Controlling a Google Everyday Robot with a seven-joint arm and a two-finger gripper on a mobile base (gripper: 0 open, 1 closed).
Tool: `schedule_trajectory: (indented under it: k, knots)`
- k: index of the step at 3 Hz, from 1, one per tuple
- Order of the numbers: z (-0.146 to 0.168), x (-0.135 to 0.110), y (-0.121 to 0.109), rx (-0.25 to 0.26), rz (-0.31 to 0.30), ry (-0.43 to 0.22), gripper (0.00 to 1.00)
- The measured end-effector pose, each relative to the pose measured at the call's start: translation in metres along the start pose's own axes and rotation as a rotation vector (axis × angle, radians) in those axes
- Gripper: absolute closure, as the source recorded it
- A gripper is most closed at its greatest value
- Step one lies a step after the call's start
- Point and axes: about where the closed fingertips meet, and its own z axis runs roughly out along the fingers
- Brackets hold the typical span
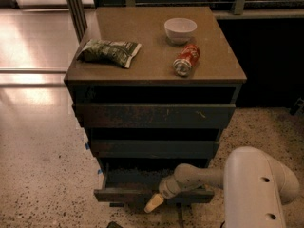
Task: Open bottom drawer
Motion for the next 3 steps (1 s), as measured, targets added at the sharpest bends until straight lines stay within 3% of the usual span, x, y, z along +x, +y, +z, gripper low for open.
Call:
schedule_trajectory:
  k: [1,2,3]
  knots:
    - [0.002,0.003,0.002,0.017,0.010,0.002,0.00]
    - [0.011,0.019,0.013,0.033,0.061,-0.002,0.00]
    - [0.010,0.032,0.026,0.014,0.094,0.000,0.00]
